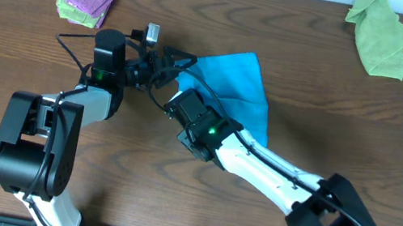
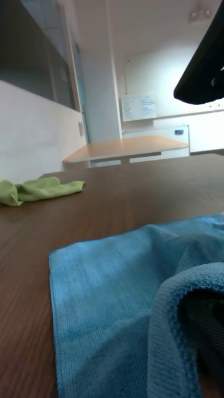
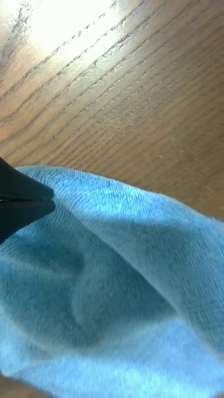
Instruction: Fold the cloth
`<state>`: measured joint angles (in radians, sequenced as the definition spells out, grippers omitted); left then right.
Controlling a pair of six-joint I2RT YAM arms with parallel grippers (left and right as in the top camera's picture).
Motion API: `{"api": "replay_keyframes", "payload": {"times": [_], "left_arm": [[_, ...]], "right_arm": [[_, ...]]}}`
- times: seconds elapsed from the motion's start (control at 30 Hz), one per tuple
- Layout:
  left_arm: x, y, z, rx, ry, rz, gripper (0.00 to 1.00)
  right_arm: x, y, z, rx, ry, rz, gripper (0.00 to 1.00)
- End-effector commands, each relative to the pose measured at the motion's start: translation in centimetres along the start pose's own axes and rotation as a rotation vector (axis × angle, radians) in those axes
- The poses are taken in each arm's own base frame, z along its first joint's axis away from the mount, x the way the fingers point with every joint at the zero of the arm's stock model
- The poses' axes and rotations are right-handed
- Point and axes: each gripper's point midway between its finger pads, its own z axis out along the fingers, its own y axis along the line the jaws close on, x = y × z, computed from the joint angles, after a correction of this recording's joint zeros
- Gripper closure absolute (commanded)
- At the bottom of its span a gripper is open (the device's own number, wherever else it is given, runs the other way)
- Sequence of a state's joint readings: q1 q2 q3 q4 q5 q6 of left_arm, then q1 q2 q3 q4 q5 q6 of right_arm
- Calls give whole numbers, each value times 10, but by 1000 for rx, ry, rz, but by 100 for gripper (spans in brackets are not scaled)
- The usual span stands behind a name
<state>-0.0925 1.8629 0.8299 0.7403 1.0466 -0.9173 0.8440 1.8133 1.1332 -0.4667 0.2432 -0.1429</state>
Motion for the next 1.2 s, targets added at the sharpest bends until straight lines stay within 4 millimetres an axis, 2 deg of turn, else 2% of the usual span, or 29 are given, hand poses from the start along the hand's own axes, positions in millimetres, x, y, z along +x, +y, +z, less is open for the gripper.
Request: {"api": "replay_keyframes", "payload": {"times": [0.0, 0.03, 0.13, 0.17, 0.2, 0.23, 0.47, 0.67, 0.9, 1.17], "left_arm": [[-5, -7, -2, 8, -14, 20, 5], [-5, -7, -2, 9, -13, 20, 5], [-5, -7, -2, 9, -13, 20, 5], [-5, -7, -2, 8, -14, 20, 5], [-5, -7, -2, 9, -13, 20, 5], [-5, -7, -2, 9, -13, 20, 5], [-5, -7, -2, 9, -13, 19, 5], [-5, -7, -2, 9, -13, 19, 5], [-5, -7, -2, 9, -12, 19, 5], [-5, -7, -2, 9, -12, 15, 5]], "right_arm": [[-5, -4, -10, -3, -27, 24, 76], [-2, -1, -10, -20, -17, 22, 72], [1, 14, -11, -102, -7, 18, 73], [1, 17, -11, -120, -9, 18, 69], [1, 19, -11, -134, -10, 18, 60], [1, 20, -11, -137, -8, 17, 57], [11, 25, 6, -143, 35, 10, 62], [4, 15, 10, -82, 12, 16, 61], [15, 19, 23, -87, 56, 7, 66], [21, 9, 30, -41, 83, 13, 74]]}}
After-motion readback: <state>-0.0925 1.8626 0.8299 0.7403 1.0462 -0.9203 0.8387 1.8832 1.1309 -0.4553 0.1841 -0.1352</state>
